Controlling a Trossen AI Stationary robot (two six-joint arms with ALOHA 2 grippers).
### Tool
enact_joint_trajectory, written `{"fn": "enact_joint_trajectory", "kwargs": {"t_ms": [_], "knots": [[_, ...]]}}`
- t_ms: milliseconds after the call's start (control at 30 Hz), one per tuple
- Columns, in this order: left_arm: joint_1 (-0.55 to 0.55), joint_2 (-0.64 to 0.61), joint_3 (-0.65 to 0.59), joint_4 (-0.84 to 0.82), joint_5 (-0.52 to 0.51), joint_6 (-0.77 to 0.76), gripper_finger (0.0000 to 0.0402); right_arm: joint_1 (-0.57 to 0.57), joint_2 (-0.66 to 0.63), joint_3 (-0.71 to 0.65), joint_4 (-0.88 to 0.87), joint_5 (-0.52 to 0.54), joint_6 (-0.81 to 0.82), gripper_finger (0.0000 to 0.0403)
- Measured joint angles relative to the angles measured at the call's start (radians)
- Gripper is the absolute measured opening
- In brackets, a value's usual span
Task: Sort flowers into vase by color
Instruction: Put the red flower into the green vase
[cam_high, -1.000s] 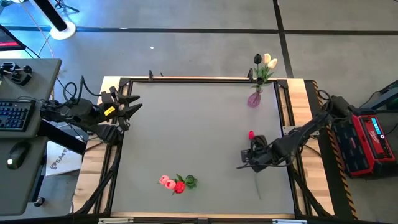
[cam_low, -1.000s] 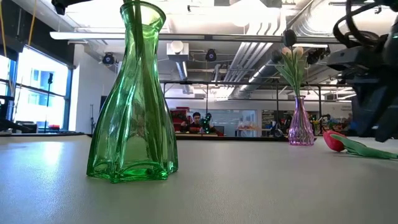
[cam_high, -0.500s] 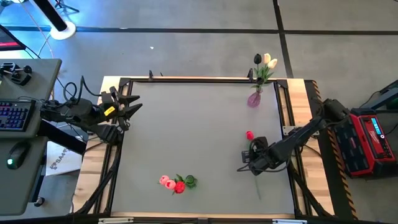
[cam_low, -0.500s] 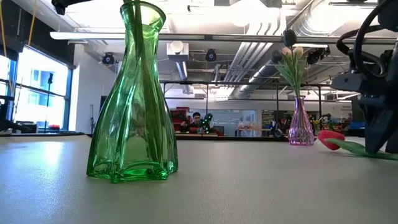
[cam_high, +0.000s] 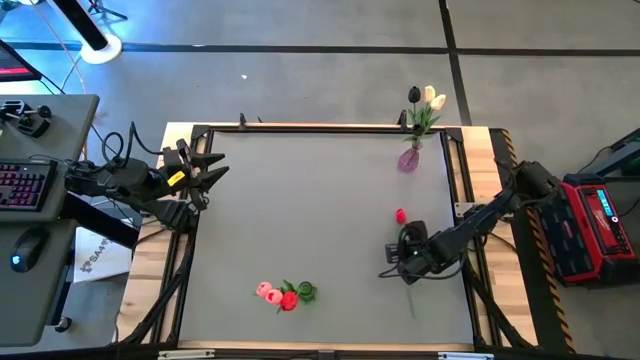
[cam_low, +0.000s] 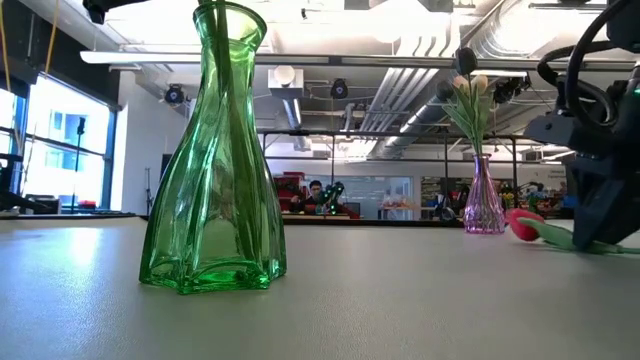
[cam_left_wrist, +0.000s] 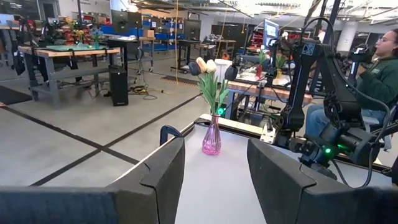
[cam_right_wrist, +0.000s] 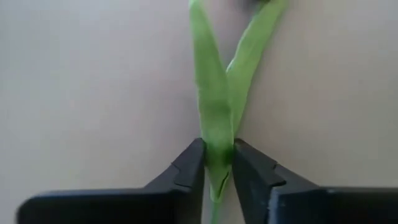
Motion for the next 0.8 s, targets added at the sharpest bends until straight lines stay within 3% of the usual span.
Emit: {"fn": "enact_joint_trajectory", "kwargs": {"t_ms": [267,800], "knots": [[0.0,0.0,0.0,0.0,0.0,0.0,0.0163,-0.002,0.084,0.005,0.003,0.038,0.026,0.0006],[0.0,0.0,0.0,0.0,0.0,0.0,0.0163,-0.008,0.071,-0.004,0.108,0.2,0.083,0.0016]]}}
